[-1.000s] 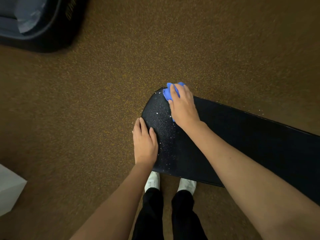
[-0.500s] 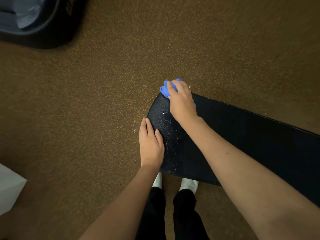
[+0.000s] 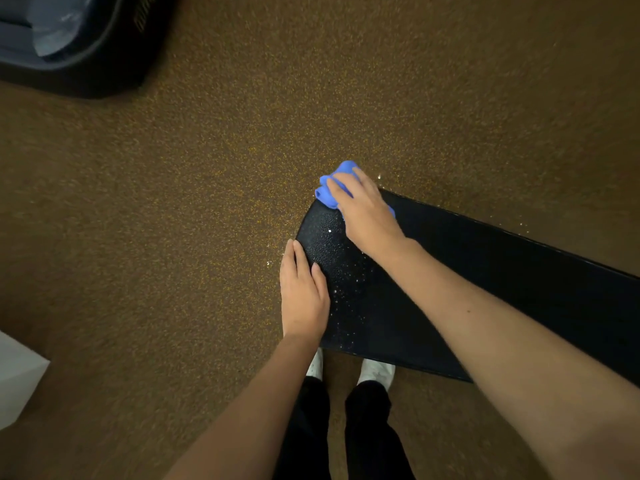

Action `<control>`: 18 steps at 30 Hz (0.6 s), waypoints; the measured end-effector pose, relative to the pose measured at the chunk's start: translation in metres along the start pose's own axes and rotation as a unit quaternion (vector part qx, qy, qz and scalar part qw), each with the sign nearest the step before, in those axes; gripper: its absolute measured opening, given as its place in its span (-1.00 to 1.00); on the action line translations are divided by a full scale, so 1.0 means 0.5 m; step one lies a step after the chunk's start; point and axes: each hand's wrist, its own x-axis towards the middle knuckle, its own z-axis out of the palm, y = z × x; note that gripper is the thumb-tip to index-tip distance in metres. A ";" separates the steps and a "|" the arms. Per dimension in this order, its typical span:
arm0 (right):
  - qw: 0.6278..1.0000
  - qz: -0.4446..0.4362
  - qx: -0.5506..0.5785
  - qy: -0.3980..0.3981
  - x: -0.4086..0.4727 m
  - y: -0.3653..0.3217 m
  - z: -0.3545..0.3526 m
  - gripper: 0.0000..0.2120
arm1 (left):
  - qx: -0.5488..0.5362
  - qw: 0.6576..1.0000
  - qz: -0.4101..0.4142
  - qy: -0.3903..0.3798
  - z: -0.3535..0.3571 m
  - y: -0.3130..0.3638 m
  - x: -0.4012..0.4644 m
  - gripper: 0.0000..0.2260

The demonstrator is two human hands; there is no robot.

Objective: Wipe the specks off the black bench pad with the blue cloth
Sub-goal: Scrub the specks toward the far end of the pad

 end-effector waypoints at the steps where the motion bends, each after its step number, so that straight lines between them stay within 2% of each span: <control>1: 0.999 -0.033 -0.001 -0.012 -0.006 0.014 -0.015 -0.46 | -0.001 1.000 0.002 0.002 0.000 0.001 -0.001 -0.48; 3: 0.997 -0.071 0.000 -0.032 -0.004 0.043 -0.034 -0.48 | -0.003 1.000 0.008 0.000 -0.001 0.001 -0.001 -0.48; 6: 1.000 0.014 0.008 -0.013 0.026 0.048 -0.027 -0.57 | 0.000 1.000 0.011 -0.003 -0.002 -0.003 0.000 -0.47; 8: 0.999 0.047 0.005 -0.001 0.032 0.011 -0.012 -0.56 | 0.003 1.000 0.015 -0.002 -0.002 -0.003 -0.001 -0.46; 11: 0.999 -0.024 -0.018 -0.040 0.015 -0.019 0.000 -0.47 | -0.003 1.000 0.010 -0.003 -0.001 -0.002 0.000 -0.50; 14: 0.994 -0.095 -0.022 -0.053 0.011 0.021 -0.026 -0.45 | -0.006 1.000 0.010 -0.004 -0.002 -0.004 0.000 -0.51; 15: 0.995 -0.090 -0.020 -0.048 0.015 0.038 -0.027 -0.47 | -0.006 1.000 0.010 -0.006 -0.002 -0.007 0.001 -0.52; 18: 0.999 0.015 -0.001 -0.031 0.032 0.041 -0.020 -0.56 | -0.006 1.000 0.016 -0.004 0.000 -0.011 0.001 -0.56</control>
